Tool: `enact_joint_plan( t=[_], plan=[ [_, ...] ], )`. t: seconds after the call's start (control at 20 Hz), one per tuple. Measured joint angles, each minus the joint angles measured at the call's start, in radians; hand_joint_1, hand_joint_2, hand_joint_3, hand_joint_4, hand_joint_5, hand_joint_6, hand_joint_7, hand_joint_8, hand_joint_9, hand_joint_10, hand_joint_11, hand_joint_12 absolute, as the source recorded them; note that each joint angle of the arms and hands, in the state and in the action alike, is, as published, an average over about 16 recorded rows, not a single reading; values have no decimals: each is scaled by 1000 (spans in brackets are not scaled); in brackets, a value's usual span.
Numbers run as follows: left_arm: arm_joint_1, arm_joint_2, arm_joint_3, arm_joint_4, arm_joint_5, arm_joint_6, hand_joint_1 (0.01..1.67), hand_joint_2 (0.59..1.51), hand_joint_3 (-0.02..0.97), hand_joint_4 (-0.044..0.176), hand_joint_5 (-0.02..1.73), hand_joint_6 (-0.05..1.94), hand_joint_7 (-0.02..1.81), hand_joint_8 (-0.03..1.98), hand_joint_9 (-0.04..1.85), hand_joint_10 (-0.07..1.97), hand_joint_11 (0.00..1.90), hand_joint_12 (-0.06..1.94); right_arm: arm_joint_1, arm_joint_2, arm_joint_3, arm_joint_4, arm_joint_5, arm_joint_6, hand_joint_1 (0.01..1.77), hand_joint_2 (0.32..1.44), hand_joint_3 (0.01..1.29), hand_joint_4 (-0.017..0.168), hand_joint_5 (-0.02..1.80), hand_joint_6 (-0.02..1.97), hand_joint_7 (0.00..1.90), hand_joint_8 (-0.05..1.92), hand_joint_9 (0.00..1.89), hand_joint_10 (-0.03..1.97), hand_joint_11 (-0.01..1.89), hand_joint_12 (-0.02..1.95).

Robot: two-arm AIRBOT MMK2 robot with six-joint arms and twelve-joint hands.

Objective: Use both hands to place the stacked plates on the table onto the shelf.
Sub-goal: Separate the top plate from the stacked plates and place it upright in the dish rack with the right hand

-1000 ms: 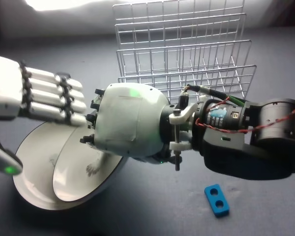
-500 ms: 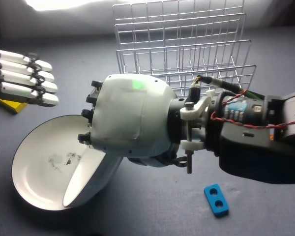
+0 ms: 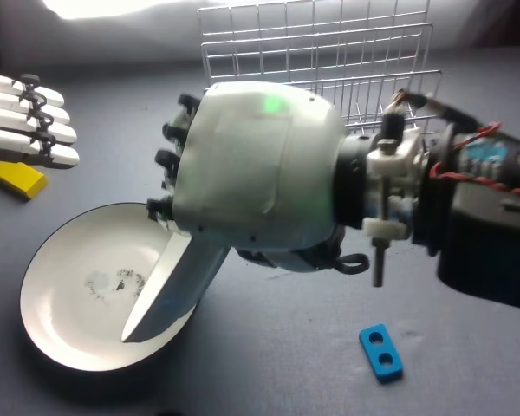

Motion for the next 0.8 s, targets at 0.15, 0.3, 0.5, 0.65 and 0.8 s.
enact_joint_plan(
  t=[0.15, 0.3, 0.5, 0.65, 0.8],
  plan=[
    [-4, 3, 7, 1, -3, -2, 19, 1117, 19, 1, 95, 8, 77, 12, 52, 8, 16, 10, 36, 40, -20, 3, -21, 76, 1246, 950, 11, -3, 1058, 730, 1139, 848, 1109, 703, 811, 1319],
    [-8, 6, 10, 1, -4, -4, 18, 1118, 19, 1, 95, 8, 78, 12, 52, 8, 15, 10, 73, 77, -28, -39, -45, 214, 1246, 950, 11, -3, 1058, 726, 1133, 865, 1103, 723, 812, 1332],
    [-11, 7, 13, 3, -6, -4, 18, 1120, 19, 1, 95, 8, 80, 12, 54, 8, 16, 10, 119, 118, -16, -168, -64, 471, 1249, 950, 11, -3, 1045, 749, 1122, 871, 1081, 787, 806, 1342],
    [-14, 8, 14, 7, -5, -4, 19, 1125, 19, 1, 97, 7, 81, 11, 55, 8, 16, 10, 157, 141, 12, -301, -69, 719, 1265, 951, 12, -3, 1032, 771, 1110, 857, 1058, 876, 808, 1345],
    [-17, 7, 10, 13, -4, -4, 19, 1130, 19, 1, 99, 7, 82, 11, 56, 8, 16, 10, 192, 160, 45, -435, -79, 957, 1285, 950, 11, -3, 1019, 792, 1097, 857, 1036, 936, 809, 1348]
  ],
)
